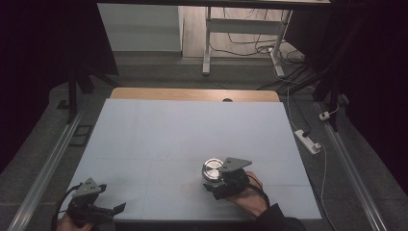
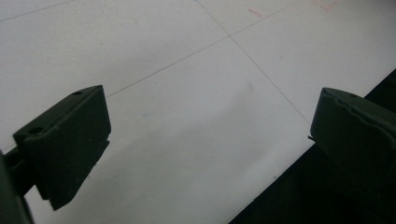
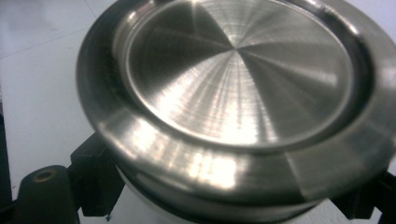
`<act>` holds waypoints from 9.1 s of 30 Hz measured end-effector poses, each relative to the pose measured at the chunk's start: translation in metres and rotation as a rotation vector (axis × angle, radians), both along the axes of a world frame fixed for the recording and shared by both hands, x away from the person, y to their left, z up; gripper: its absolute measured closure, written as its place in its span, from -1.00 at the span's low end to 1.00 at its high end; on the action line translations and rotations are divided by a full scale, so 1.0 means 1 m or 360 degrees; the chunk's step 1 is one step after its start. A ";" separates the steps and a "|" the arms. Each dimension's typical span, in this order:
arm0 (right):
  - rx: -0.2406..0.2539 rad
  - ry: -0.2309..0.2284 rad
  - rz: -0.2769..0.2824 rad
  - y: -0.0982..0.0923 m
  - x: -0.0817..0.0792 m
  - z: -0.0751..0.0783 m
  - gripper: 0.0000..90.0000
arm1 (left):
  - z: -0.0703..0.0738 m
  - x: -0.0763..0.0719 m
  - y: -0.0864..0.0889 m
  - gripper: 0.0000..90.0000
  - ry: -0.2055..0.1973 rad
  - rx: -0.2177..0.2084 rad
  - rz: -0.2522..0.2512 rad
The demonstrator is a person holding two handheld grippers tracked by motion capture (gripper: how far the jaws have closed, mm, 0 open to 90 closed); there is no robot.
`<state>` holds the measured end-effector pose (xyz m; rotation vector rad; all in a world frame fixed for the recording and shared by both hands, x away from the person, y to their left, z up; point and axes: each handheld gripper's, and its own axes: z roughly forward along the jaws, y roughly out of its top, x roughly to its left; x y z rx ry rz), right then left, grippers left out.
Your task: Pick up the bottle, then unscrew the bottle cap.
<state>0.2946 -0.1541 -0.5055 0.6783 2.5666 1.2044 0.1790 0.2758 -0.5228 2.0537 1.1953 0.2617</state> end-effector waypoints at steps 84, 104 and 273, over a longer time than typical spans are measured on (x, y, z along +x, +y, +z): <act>0.0061 -0.0055 0.0134 0.057 0.010 0.029 -0.68 | 0.006 0.003 0.001 -1.00 -0.0012 -0.0069 -0.0022; 0.0062 -0.0051 0.0161 0.057 0.008 0.029 -0.68 | 0.020 0.027 -0.023 -1.00 -0.0133 -0.0153 -0.0291; 0.0007 0.0003 0.0167 0.059 0.005 0.024 -0.68 | 0.092 0.112 -0.193 -0.55 -0.0236 0.0089 -0.0770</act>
